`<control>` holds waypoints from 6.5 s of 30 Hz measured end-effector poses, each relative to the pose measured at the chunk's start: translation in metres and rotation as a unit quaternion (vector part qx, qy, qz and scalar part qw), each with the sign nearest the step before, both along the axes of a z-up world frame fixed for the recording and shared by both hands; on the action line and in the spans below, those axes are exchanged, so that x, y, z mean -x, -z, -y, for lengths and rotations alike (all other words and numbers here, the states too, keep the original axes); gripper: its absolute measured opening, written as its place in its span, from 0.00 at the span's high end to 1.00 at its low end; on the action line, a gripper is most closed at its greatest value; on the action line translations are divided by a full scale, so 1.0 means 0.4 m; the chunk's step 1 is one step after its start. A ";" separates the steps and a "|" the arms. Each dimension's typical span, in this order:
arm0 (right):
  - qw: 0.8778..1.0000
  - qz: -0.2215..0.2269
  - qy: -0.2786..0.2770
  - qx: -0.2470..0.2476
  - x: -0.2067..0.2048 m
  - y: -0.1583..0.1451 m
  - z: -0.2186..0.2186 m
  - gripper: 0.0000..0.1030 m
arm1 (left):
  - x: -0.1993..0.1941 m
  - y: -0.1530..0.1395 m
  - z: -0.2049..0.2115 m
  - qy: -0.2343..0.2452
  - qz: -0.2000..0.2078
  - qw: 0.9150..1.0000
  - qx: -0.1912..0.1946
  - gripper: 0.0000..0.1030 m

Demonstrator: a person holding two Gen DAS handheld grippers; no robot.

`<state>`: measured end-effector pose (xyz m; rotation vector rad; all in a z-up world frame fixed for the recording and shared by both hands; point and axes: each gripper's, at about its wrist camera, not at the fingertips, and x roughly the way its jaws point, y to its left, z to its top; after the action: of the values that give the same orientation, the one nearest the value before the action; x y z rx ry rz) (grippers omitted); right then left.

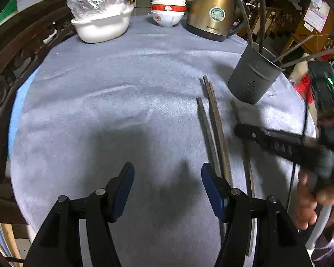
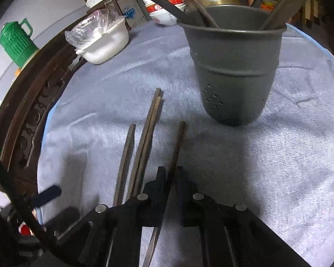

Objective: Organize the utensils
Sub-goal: 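Bring both open tools back to the remaining chopsticks on the cloth, then close the left tool on a chopstick while the right tool grasps another, then lift both chopsticks and lower them upright into the grey cup, then open both tools to release the chopsticks into the cup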

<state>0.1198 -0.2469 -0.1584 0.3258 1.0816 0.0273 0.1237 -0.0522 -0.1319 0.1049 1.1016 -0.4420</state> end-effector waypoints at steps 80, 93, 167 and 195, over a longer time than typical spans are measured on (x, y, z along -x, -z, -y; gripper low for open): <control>0.978 0.201 -0.044 0.014 0.151 -0.400 0.020 0.94 | -0.012 -0.380 0.019 0.004 0.164 0.982 0.090 0.95; 0.956 0.292 -0.005 0.017 0.238 -0.509 0.038 0.94 | 0.037 -0.471 0.036 0.000 0.217 0.969 0.115 0.95; 0.920 0.361 0.131 0.081 0.211 -0.630 0.230 0.94 | -0.022 -0.517 0.276 -0.020 0.246 0.954 0.168 0.95; 0.941 0.310 0.123 0.063 0.214 -0.550 0.186 0.94 | 0.033 -0.452 0.247 -0.032 0.244 0.968 0.051 0.91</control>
<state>0.0341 -0.3214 0.0614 0.3058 0.4084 -0.1551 0.1105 -0.1511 0.0491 0.0807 0.5947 -0.3878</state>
